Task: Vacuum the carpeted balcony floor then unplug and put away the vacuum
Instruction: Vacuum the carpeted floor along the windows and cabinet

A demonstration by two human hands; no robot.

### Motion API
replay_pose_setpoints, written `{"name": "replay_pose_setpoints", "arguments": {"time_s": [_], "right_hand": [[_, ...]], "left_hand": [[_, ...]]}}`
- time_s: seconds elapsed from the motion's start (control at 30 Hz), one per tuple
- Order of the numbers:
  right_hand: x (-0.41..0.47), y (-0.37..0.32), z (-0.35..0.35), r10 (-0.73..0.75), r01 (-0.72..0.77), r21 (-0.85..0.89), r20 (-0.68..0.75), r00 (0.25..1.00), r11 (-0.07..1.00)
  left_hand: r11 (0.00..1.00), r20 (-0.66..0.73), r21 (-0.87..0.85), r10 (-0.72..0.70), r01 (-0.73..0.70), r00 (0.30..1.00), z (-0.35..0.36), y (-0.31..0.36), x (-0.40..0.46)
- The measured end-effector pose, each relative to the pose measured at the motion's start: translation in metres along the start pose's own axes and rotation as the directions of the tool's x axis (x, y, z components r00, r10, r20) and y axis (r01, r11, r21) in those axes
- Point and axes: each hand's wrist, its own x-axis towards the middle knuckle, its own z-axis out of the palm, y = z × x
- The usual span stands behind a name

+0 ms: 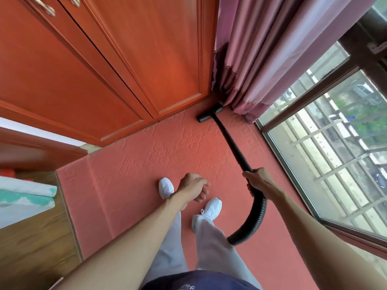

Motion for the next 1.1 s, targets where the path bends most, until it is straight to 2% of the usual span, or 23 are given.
{"name": "replay_pose_setpoints", "arguments": {"time_s": [0.2, 0.37, 0.53, 0.73, 0.87, 1.0, 1.1], "right_hand": [[-0.087, 0.049, -0.018, 0.048, -0.038, -0.124, 0.081, 0.996, 0.992], [-0.089, 0.039, -0.003, 0.061, -0.048, -0.128, 0.097, 0.993, 0.991], [-0.051, -0.006, 0.047, 0.013, -0.012, -0.007, 0.141, 0.990, 1.000], [-0.026, -0.047, 0.120, -0.064, 0.063, 0.013, 0.142, 0.988, 0.998], [-0.053, -0.030, 0.142, -0.051, 0.055, -0.028, 0.130, 0.990, 0.998], [-0.119, 0.006, 0.131, -0.003, 0.013, -0.060, 0.151, 0.989, 0.998], [-0.166, 0.035, 0.120, 0.047, -0.034, -0.066, 0.219, 0.975, 0.997]], "left_hand": [[0.991, 0.115, 0.088, 0.090, -0.101, 0.989, 0.048, 0.024, -0.019], [0.978, 0.183, 0.133, 0.137, -0.163, 0.973, 0.065, 0.032, -0.034], [0.990, 0.079, 0.080, 0.111, -0.117, 0.991, 0.023, 0.007, -0.041], [0.995, -0.097, -0.079, 0.045, -0.053, 0.994, -0.052, -0.045, -0.051], [0.994, -0.145, -0.108, 0.019, -0.035, 0.989, -0.079, -0.070, -0.060], [0.995, -0.104, -0.085, 0.035, -0.044, 0.994, -0.091, -0.082, -0.067], [0.995, -0.069, -0.066, 0.065, -0.070, 0.995, -0.106, -0.092, -0.078]]}}
